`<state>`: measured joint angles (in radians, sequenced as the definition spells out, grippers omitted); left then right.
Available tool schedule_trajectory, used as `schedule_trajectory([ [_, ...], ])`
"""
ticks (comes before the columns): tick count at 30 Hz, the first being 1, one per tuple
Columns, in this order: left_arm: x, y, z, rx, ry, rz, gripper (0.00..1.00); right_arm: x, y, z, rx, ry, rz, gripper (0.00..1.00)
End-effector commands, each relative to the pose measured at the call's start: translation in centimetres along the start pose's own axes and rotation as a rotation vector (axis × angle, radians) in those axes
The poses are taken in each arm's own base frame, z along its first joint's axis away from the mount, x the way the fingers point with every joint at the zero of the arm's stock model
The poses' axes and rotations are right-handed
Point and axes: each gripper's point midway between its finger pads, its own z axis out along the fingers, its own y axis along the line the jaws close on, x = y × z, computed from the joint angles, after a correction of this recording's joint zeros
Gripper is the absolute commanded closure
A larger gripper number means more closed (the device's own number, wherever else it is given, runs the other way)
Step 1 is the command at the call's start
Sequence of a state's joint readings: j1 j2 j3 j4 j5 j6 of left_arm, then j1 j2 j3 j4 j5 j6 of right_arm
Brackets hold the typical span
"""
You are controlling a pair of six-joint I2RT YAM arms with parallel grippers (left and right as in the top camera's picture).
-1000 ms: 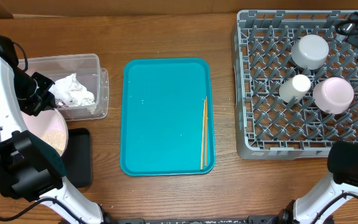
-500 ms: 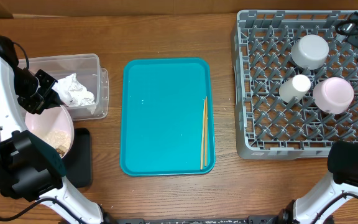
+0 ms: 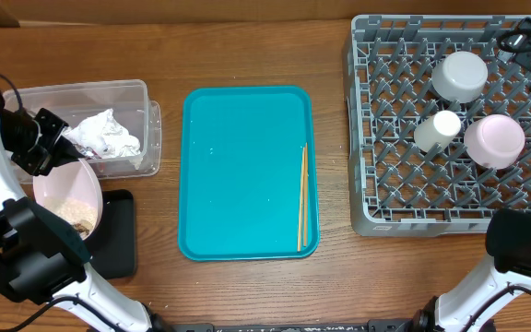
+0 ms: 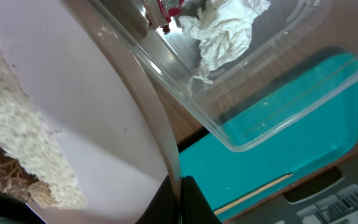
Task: Sort waste into correct bins and load items into the dishwasher
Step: 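Tilt the white plate with the left gripper to dump scraps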
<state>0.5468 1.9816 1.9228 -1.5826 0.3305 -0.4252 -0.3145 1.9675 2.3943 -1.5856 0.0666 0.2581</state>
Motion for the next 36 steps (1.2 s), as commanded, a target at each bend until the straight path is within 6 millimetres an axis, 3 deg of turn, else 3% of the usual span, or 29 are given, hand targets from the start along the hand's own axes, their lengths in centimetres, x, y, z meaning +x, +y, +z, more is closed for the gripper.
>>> schedule_trajectory([
  [1, 0.6, -0.7, -0.6, 0.074, 0.022, 0.038, 0.95, -0.2, 0.0, 0.0, -0.003, -0.006, 0.005, 0.00],
  [25, 1.4, -2.0, -1.4, 0.224, 0.080, 0.071, 0.95, -0.1, 0.0, 0.0, -0.003, -0.006, 0.005, 0.00],
  [36, 0.9, -0.9, -2.0, 0.243, 0.080, 0.032, 0.95, -0.2, 0.0, 0.0, -0.003, -0.006, 0.005, 0.00],
])
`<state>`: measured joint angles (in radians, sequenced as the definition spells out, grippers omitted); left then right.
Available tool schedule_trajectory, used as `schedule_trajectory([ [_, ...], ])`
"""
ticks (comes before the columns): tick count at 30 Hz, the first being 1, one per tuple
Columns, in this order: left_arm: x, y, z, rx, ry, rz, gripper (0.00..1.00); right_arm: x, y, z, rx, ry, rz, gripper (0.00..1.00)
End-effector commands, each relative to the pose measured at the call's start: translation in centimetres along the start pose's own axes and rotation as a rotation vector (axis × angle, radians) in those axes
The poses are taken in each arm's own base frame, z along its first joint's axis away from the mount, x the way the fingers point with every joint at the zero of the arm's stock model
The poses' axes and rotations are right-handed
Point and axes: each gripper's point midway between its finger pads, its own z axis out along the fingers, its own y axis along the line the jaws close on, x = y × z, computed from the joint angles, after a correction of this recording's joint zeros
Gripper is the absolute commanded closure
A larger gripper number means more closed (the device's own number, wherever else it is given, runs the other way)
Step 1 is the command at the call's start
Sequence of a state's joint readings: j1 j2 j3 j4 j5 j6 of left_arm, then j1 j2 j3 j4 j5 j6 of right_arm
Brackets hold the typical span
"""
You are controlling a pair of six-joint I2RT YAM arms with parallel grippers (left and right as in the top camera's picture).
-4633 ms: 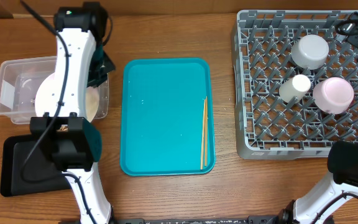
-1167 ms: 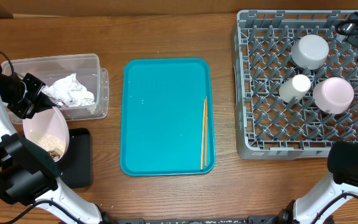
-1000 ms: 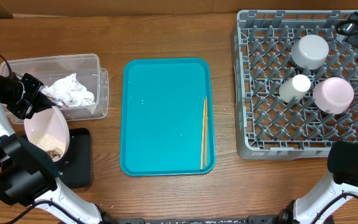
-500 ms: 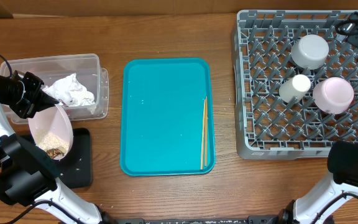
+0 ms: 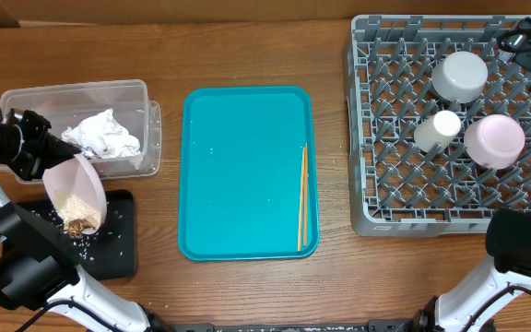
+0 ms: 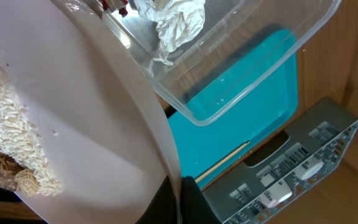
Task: Sort waste into correct bins and load items into the dishwasher
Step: 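Tilt the white plate with the left gripper to dump scraps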
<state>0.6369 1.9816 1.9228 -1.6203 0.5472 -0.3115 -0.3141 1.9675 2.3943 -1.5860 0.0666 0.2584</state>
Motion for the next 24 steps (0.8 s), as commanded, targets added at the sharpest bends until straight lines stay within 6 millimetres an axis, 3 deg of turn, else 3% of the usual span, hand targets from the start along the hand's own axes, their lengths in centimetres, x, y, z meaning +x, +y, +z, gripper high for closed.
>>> schedule_trajectory([
  [1, 0.5, -0.4, -0.4, 0.033, 0.004, 0.017, 0.95, -0.2, 0.0, 0.0, -0.003, -0.006, 0.005, 0.00],
  [8, 0.8, -1.1, -0.9, 0.107, 0.024, 0.049, 0.95, -0.2, 0.0, 0.0, -0.003, -0.006, 0.005, 0.00],
  [18, 0.5, -0.4, -1.3, 0.115, 0.017, 0.025, 0.96, -0.2, 0.0, 0.0, -0.003, -0.006, 0.005, 0.00],
  [24, 0.7, -1.5, -1.5, 0.176, 0.028, 0.069, 0.96, -0.2, 0.0, 0.0, -0.003, -0.006, 0.005, 0.00],
])
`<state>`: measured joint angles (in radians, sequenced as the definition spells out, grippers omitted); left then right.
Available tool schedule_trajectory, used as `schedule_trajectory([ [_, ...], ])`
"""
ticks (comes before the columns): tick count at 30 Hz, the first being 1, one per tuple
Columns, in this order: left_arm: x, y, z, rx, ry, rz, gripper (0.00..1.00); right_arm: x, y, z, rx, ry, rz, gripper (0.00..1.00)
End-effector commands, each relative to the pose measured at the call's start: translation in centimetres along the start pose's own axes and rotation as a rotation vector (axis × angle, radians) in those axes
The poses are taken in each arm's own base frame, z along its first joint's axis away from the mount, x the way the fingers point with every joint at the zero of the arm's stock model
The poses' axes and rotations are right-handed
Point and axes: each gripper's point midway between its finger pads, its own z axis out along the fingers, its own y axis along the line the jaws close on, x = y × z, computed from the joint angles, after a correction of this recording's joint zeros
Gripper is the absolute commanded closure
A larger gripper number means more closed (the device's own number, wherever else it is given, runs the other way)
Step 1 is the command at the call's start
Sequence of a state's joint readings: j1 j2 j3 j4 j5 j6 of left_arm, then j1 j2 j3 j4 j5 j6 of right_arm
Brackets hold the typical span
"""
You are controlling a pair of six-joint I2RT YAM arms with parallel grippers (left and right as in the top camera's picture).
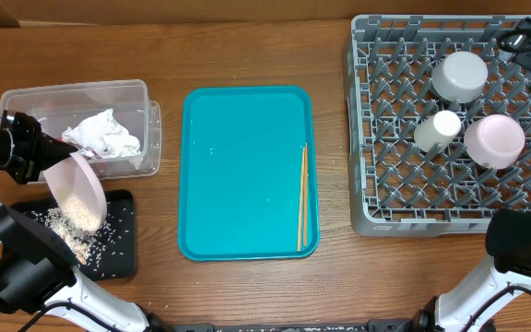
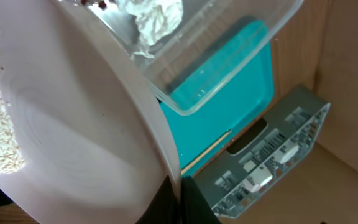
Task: Sort waste into correct bins and load items into the dishwasher
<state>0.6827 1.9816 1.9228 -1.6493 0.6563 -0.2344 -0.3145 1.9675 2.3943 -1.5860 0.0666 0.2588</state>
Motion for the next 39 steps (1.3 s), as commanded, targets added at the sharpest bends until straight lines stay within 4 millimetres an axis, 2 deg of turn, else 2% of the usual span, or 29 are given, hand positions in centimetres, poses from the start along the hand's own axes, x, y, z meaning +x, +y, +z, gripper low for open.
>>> schedule_trajectory([
  [1, 0.3, -1.1, -0.4, 0.065, -0.004, 0.051, 0.96, -0.2, 0.0, 0.0, -0.003, -0.007, 0.004, 0.00],
  [14, 1.0, -1.0, -0.7, 0.151, 0.043, 0.012, 0.95, -0.2, 0.0, 0.0, -0.003, -0.006, 0.004, 0.00],
  [21, 0.6, 0.9, -0.7, 0.205, 0.060, -0.081, 0.96, -0.1, 0.0, 0.0, -0.003, -0.006, 0.004, 0.00],
  [26, 0.7, 1.6, -0.8, 0.269, 0.073, -0.088, 0.95, -0.1, 0.0, 0.0, -0.003, -0.006, 0.004, 0.00],
  [33, 0.6, 2.0, -1.0, 0.318, 0.077, -0.099, 0.96, -0.2, 0.0, 0.0, -0.003, -0.006, 0.004, 0.00],
  [39, 0.5, 1.4, -1.7, 0.381, 0.075, -0.120, 0.95, -0.2, 0.0, 0.0, -0.003, -0.006, 0.004, 0.00],
])
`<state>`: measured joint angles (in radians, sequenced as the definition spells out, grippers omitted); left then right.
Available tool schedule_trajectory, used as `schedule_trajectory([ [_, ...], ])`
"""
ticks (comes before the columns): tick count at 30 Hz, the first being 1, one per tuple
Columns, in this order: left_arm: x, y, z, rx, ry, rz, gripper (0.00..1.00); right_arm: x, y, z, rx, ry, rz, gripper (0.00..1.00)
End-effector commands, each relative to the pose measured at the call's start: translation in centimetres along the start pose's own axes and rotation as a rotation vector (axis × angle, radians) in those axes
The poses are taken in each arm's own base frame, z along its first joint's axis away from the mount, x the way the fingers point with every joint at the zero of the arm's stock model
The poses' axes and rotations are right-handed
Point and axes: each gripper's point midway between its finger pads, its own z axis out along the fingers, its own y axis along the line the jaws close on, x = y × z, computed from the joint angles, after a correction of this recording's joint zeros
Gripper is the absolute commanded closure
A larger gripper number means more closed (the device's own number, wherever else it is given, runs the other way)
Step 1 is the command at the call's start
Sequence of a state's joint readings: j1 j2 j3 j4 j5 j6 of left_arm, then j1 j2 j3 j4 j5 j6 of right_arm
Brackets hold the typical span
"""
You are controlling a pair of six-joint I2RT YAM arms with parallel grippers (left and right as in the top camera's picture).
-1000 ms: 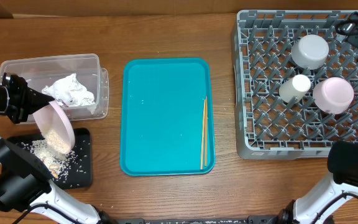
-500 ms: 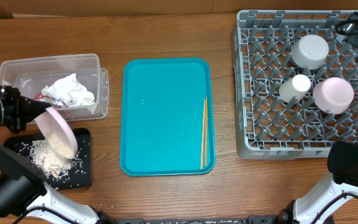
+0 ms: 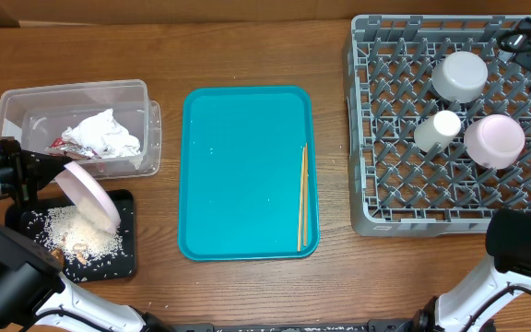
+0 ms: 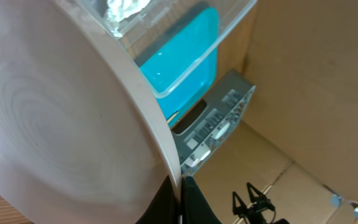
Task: Sort waste into correct bins and load items into the dishwasher
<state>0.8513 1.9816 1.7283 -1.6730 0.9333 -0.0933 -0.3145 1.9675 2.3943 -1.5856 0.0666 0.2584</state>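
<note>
My left gripper is shut on the rim of a pink bowl, tipped steeply over the black bin at the table's front left. The bowl's inside shows bare in the left wrist view. Rice and brown scraps lie in the black bin. A clear bin behind it holds crumpled white paper. Two chopsticks lie on the teal tray. The right gripper is not in view.
The grey dish rack at the right holds a grey cup, a white cup and a pink cup. Dark cables sit at its far right corner.
The bowl has tipped further over the black bin and the rest of its rice now lies in the bin. My left gripper sits lower and further left.
First the bowl was held nearly level by the clear bin, full of rice and scraps. Then it was tilted over the black bin with grains falling. Later more rice lay in the bin, and now the bowl is emptied.
</note>
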Motion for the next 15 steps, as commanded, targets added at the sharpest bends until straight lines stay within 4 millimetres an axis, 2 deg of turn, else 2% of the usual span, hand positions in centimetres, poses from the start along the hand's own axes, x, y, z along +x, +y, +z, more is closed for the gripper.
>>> schedule_trajectory([
  [1, 0.5, -1.3, -0.8, 0.094, -0.002, 0.007, 0.96, -0.2, 0.0, 0.0, -0.003, -0.006, 0.005, 0.00],
  [7, 0.2, -1.0, -1.4, 0.134, -0.012, -0.022, 0.95, -0.2, 0.0, 0.0, -0.003, -0.006, 0.005, 0.00],
  [15, 0.5, 0.8, -0.8, 0.165, 0.017, -0.084, 0.96, -0.1, 0.0, 0.0, -0.003, -0.005, 0.005, 0.00],
])
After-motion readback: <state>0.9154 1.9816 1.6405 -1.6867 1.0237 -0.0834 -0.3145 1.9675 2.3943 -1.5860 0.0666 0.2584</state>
